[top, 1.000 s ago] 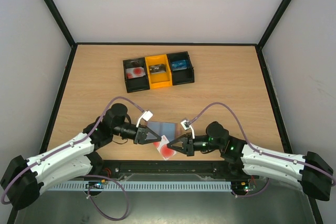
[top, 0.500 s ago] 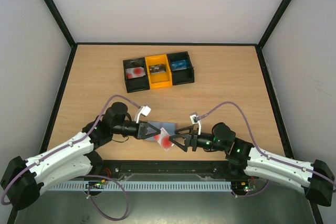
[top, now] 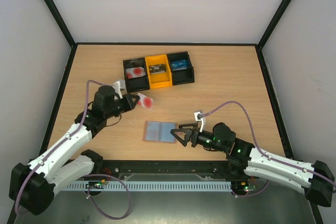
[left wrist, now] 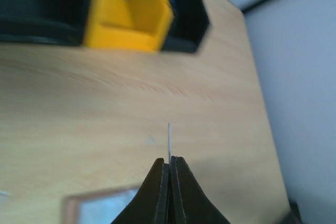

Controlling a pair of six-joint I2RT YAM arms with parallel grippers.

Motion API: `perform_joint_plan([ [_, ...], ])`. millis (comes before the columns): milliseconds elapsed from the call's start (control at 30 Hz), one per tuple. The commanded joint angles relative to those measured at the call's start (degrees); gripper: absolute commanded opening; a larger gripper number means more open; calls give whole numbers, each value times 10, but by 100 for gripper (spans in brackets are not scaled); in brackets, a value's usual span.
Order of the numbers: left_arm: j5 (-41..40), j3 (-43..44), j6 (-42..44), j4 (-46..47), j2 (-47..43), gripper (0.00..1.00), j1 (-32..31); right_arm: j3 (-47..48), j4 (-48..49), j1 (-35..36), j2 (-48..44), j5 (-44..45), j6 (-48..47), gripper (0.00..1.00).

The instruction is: Take the credit cards out of the card holder

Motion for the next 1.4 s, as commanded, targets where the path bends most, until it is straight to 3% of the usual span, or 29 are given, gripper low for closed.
perform_joint_plan([
  [0,-109,22,-6,9,20,3,73,2,14,0,-10,36,16,98],
  [200,-178,91,-7,55,94,3,135,7,-4,-1,-20,57,18,98],
  [367,-223,146,0,103,190,3,146,23,-37,0,-32,68,-2,98],
  [667,-206,239,24,132,343,3,161,47,-44,-1,-16,77,-4,98],
  [1067,-177,261,53,180,438,3,185,49,-9,-1,8,69,58,98],
  [1367,-179,296,63,192,489,3,185,81,-35,-1,9,104,43,98],
])
